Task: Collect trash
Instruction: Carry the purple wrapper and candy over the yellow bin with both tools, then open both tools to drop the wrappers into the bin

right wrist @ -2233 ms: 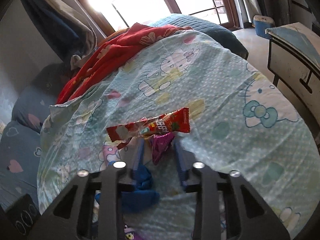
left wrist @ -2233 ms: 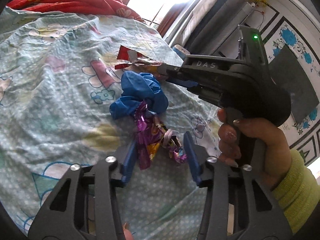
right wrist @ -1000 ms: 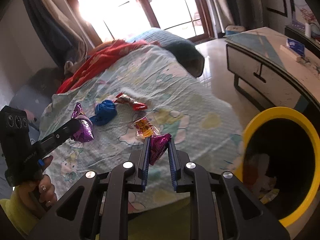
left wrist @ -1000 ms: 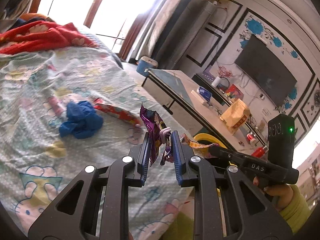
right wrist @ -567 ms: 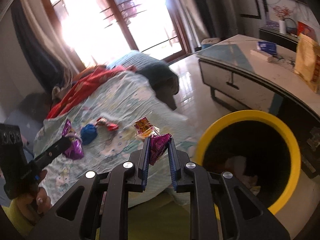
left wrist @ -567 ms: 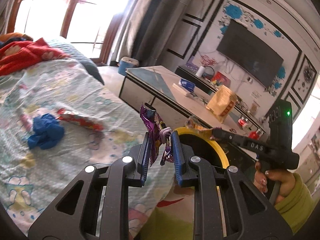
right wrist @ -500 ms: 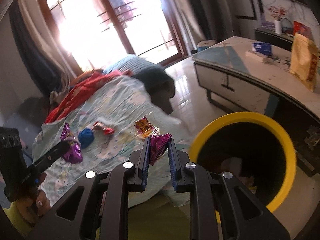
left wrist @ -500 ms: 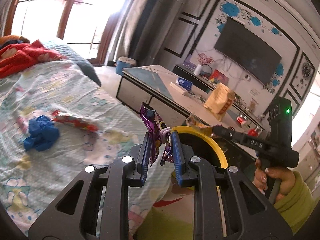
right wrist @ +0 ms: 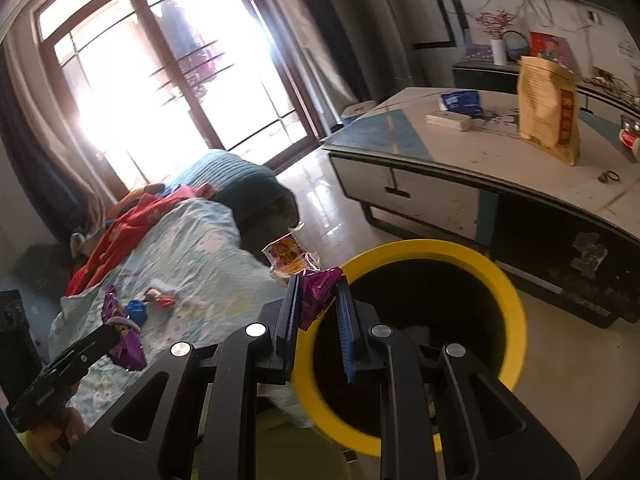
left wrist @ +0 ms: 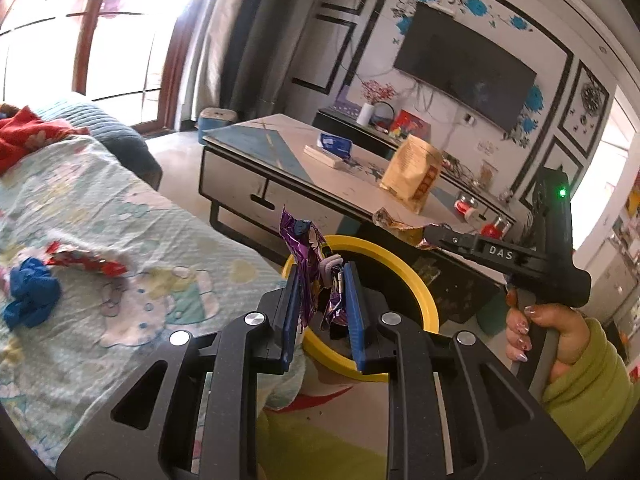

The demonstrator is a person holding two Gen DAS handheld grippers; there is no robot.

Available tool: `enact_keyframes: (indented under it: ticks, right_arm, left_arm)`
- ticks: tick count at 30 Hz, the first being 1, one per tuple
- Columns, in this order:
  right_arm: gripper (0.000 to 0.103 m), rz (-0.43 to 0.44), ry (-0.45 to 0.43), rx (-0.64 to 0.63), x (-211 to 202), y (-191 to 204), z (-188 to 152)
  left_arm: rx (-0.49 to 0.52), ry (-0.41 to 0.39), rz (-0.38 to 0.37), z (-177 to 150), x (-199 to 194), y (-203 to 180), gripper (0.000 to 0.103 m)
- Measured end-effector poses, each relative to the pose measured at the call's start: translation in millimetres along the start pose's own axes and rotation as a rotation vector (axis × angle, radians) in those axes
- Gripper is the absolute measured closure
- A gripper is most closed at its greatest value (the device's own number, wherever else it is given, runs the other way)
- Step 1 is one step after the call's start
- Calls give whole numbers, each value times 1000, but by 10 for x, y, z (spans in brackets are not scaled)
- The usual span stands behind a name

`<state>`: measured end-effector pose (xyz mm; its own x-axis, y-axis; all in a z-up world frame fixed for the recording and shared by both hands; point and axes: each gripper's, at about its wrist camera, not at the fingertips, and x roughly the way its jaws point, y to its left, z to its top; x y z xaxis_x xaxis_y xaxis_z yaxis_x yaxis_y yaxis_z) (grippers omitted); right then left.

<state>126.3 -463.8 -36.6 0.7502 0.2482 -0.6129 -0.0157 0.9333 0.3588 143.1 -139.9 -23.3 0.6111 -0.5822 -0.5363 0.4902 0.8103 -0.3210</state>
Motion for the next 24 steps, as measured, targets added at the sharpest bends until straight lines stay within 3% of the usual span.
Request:
enact_keyframes:
  ticks: [10,24]
  right_arm:
    - [86,-63,3,55,58,-362,-64]
    - [83,-48,41,157,156,-767,-173]
  left_arm:
    - [68,54,-31,4,385,-280,87]
    - [128,169,-92,-125,1129,-511,84]
